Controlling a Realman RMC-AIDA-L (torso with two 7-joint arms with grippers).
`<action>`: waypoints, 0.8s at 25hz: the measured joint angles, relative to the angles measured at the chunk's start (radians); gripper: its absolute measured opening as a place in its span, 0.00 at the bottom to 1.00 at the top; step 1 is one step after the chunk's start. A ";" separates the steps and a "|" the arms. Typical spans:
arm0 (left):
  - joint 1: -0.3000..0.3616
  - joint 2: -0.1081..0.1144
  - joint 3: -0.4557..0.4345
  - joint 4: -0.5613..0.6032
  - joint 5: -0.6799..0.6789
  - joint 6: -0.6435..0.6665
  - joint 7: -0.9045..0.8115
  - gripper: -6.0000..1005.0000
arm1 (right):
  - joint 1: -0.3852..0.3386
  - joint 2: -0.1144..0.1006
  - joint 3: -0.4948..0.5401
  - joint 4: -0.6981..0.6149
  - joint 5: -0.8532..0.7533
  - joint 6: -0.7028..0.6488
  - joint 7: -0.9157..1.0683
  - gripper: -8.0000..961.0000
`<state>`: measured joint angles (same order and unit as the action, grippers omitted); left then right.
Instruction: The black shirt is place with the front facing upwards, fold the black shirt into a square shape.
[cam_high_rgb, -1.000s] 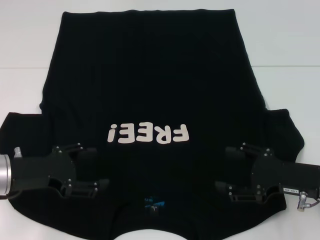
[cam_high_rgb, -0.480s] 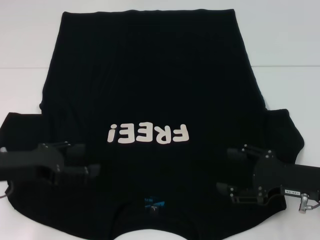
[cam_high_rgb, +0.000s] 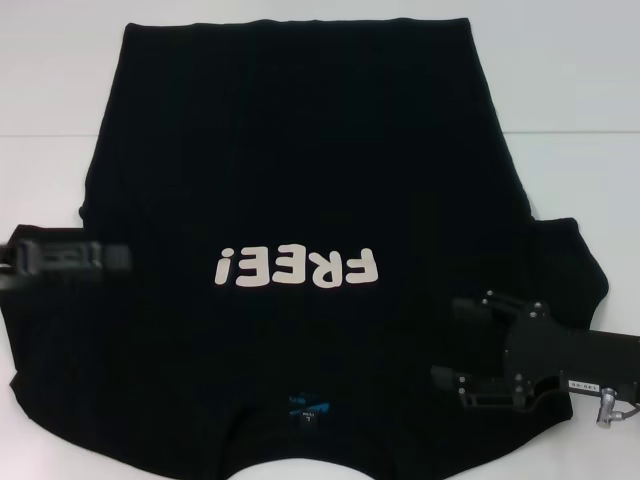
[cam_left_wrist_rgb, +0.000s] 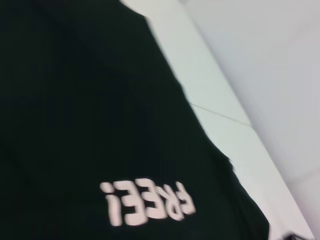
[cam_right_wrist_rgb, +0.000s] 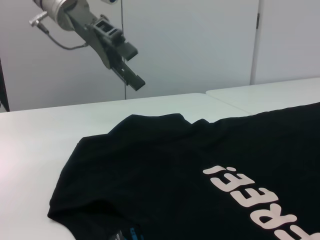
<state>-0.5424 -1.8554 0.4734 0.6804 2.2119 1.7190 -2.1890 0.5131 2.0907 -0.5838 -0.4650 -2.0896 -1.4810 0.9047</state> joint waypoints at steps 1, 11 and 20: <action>-0.001 0.006 -0.012 0.006 0.014 -0.006 -0.045 0.90 | 0.001 0.000 0.000 0.000 0.000 0.000 0.000 0.96; -0.015 0.029 -0.074 0.015 0.237 -0.156 -0.335 0.90 | 0.005 0.000 -0.001 -0.001 0.000 -0.001 0.002 0.96; -0.022 0.030 -0.071 0.004 0.340 -0.297 -0.375 0.89 | 0.007 0.000 -0.001 -0.002 -0.001 0.004 0.002 0.96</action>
<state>-0.5641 -1.8254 0.4022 0.6845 2.5522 1.4217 -2.5636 0.5201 2.0907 -0.5844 -0.4675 -2.0901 -1.4765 0.9066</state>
